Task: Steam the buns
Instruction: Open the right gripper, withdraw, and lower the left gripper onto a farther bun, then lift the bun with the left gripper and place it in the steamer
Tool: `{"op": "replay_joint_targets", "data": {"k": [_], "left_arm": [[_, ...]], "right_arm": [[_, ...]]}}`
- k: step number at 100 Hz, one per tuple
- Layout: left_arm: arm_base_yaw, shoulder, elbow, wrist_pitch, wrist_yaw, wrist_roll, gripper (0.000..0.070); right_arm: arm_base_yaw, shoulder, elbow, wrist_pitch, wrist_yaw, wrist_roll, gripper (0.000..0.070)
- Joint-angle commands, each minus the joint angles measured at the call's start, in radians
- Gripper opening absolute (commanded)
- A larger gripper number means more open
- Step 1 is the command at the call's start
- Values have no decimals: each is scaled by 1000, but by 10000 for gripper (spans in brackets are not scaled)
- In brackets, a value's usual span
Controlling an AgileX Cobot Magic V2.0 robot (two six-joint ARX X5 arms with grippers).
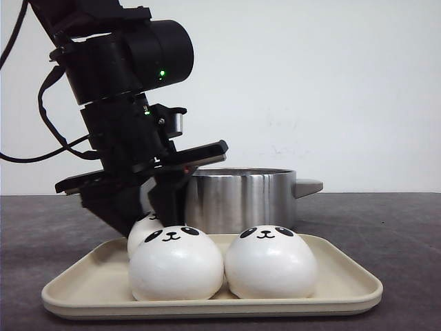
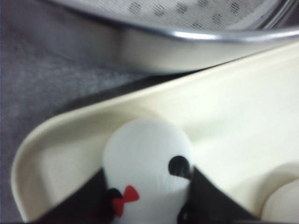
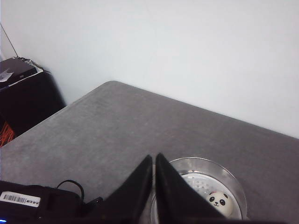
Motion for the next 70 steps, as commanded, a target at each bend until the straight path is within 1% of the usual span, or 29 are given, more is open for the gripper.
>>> {"op": "replay_joint_targets", "data": {"k": [1,14,34,40,55,65,70], "left_arm": [[-14,-1,16,-22,-3,2,9],[-37,-105,26,-49,-4,21,9],[-70,-324,27,-56,0,19,9],[-73,-388,27,-35,-11,9,10],[-54,-483,31,76,-84,-18,10],[-6,-486,67,102,-87,-15,10],[16,-473,89,103,-86,0,10]], "right_arm": [[10,6,18,4,19,-8,3],[10,7,18,5,43,-12,3],[10,7,18,5,42,-14,3],[10,7,18,5,42,-16,3],[10,7,18,5,42,-16,3],[10,6,18,4,41,-16,3],[10,7,18,4,41,-16,3]]}}
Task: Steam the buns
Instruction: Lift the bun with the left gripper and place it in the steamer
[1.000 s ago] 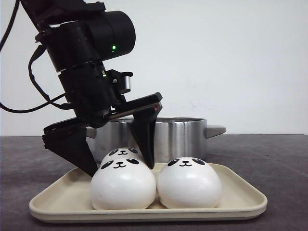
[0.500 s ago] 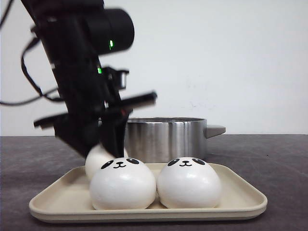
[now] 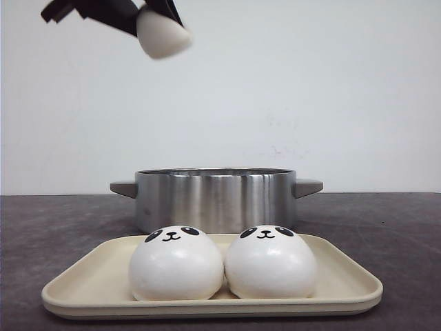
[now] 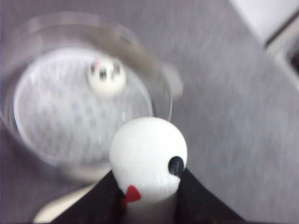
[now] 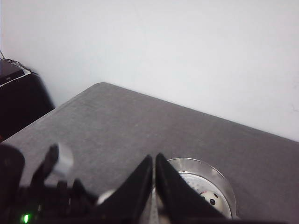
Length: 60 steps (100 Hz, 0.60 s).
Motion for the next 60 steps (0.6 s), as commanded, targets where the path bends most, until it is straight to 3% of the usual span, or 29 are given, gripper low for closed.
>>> {"op": "replay_joint_targets", "data": {"k": [1,31,60], "left_arm": [[19,29,39,8,-8,8,10],[98,224,180,18,-7,90,10],[135,473,292,55,4,100,11]], "right_arm": [[10,7,18,5,0,-13,3],[10,7,18,-3,-2,-16,3],[10,7,18,-20,-2,-16,3]]}}
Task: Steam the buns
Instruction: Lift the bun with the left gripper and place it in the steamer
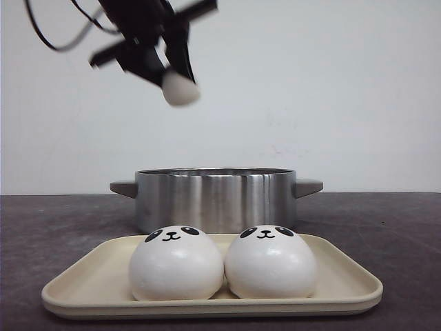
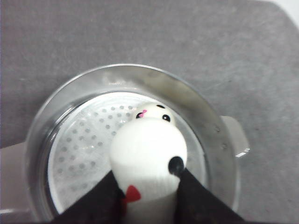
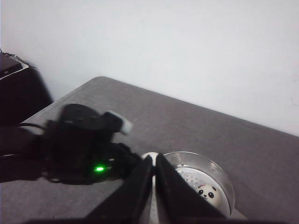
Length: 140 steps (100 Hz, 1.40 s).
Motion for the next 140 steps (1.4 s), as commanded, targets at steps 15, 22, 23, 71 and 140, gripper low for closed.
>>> {"op": "replay_joint_targets", "data": {"k": [15,22,23,71,140], "left_arm": [[22,153,43,54,2,14,28],[30,191,43,72,2,13,28],[32,196,43,76,2,13,28],[53,312,43,133,28,-6,391],[33,167,158,-40,48,8,700]], "right_arm": [[10,7,18,4,-2,-14,3],[10,7,18,-1,-2,-14,3],[10,7,18,-2,-1,-14,3],[10,7,18,-44,1,-14,3],[10,7,-75,-125,9,-30,3]]}}
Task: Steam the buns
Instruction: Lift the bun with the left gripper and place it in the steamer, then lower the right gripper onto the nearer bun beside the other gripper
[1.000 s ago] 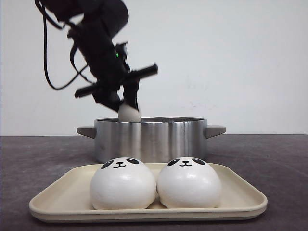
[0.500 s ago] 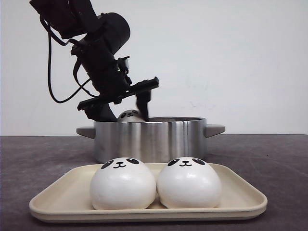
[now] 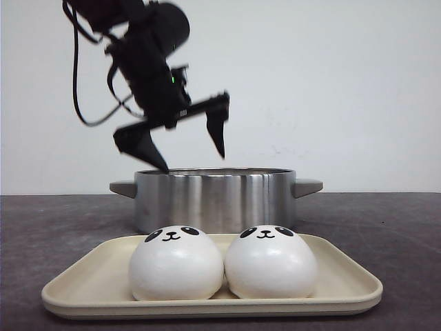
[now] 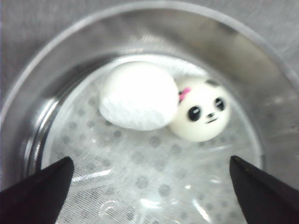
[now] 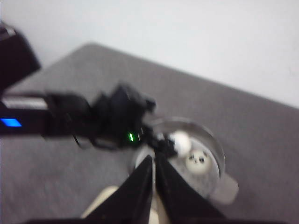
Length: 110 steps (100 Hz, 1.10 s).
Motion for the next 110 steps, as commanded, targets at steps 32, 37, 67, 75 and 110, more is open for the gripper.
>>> {"op": "replay_joint_targets", "data": {"k": [32,37,67,75,110], "left_arm": [[-51,-381,33,-169,-29,55,624],[-56,-420,34,-196,-29,55,624],[-102,-652,33,-328,-33,56,625],[-115,-702,33,-357,-35,58,625],[-142,-826,33,-435,-72,58,625]], "right_arm": [[10,11,-347,124,-13,84,3],[10,11,-412,153,-20,118,3],[35,11,-741,227,-127,274,4],[45,11,-801,246,-181,294,80],[103,53,-872,363,-265,386,535]]}}
